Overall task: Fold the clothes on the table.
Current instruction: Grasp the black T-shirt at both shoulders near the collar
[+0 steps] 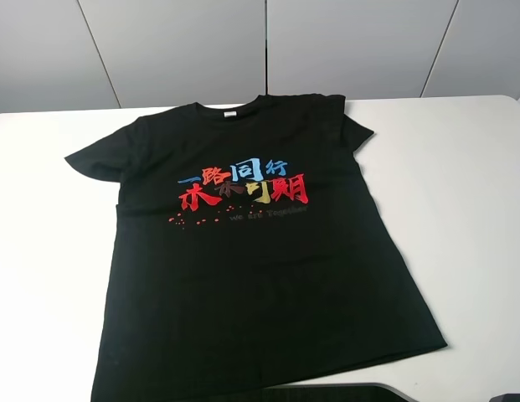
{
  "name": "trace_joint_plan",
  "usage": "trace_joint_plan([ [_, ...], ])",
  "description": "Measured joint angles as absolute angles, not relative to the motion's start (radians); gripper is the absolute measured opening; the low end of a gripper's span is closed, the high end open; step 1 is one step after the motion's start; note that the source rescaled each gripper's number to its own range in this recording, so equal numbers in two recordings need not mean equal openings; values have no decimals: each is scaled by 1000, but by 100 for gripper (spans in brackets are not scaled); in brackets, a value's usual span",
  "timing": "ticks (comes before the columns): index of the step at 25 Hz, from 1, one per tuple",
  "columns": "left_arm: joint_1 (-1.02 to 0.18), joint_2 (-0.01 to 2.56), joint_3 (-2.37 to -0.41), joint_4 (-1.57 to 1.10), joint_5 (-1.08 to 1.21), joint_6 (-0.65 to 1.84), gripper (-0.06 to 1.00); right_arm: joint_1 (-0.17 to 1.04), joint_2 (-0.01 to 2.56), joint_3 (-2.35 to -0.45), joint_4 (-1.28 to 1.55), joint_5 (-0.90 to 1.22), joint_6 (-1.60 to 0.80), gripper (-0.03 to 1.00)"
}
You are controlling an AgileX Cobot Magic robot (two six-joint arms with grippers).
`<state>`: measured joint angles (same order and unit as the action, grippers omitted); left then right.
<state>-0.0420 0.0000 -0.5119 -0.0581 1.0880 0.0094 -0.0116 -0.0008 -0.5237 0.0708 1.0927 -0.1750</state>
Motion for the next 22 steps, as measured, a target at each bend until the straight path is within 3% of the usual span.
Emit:
trace_joint_plan([
  [5,-42,14,-528,-77,1084,9,99,-12,96,-627,71,1089,-202,94],
  [13,-42,266,-654,-81,1081,177,83,42,484,-824,64,1100,-384,94],
  [22,-42,664,-691,-140,926,267,82,263,939,-1026,-89,1008,-437,94],
])
